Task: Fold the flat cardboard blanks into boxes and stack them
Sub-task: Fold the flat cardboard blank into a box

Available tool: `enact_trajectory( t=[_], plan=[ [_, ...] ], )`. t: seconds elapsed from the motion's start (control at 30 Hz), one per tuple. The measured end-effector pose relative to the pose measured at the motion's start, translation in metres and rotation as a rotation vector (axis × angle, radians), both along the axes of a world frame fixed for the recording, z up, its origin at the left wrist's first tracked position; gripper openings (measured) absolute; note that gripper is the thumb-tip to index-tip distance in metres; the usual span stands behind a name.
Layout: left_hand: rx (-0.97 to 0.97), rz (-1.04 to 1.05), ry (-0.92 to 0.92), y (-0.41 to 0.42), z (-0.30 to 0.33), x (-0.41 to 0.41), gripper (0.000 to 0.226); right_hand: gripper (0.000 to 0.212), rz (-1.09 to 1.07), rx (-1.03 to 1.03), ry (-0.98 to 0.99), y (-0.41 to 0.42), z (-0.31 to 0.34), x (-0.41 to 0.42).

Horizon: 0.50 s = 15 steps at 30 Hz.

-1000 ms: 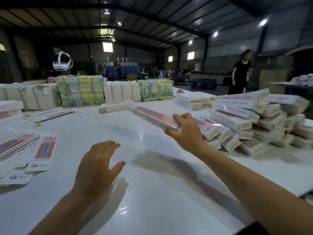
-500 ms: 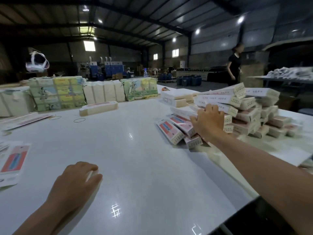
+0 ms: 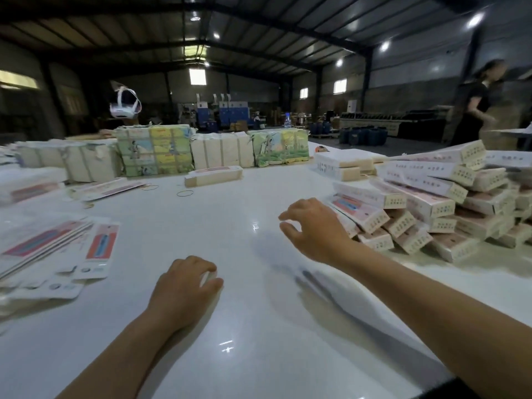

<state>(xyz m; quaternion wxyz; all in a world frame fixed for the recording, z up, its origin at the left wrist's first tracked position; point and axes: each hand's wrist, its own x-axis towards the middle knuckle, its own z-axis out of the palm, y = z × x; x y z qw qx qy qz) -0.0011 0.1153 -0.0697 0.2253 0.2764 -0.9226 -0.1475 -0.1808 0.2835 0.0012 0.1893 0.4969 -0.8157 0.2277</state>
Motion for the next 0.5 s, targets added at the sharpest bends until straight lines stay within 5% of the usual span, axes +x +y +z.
enact_trajectory(
  t=[0.13,0.5],
  plan=[
    [-0.01,-0.004,-0.007,0.003,0.0,0.002,0.033,0.033,0.062,0.257,-0.011,-0.017,-0.049,0.025],
    [0.141,0.128,-0.104,-0.035,0.04,0.009,0.035,0.029,0.096,0.184,-0.021,-0.017,-0.072,0.018]
  ],
)
